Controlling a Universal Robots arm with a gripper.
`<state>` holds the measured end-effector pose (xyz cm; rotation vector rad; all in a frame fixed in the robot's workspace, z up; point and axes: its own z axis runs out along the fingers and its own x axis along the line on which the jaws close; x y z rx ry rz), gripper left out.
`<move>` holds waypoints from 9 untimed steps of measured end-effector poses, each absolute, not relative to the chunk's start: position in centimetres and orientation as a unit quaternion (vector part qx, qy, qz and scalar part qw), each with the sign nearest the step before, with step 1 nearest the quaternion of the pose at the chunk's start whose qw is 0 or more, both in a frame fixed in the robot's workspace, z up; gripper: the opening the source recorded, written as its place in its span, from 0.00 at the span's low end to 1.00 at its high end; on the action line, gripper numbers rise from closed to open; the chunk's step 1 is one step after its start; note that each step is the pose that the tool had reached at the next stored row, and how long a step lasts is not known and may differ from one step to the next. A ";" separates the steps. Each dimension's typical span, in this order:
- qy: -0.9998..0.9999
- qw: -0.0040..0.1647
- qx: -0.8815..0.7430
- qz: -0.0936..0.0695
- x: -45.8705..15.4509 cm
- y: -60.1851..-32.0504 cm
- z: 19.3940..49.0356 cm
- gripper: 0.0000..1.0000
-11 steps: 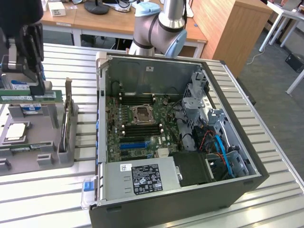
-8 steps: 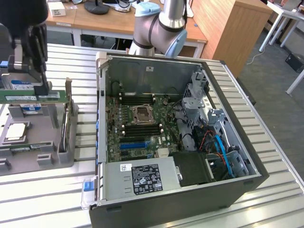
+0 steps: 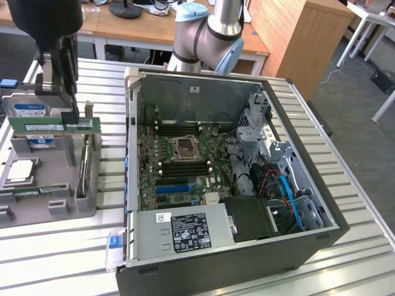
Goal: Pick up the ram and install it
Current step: 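Pick up the ram and move it above insertion slot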
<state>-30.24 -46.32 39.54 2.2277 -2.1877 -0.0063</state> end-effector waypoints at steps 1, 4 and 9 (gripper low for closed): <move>-0.701 0.010 0.713 -0.002 -30.0 -46.3 39.5 0.12; -0.701 0.010 0.713 -0.002 -29.3 -46.3 39.5 0.12; -0.701 0.010 0.713 -0.002 -27.8 -46.3 39.5 0.12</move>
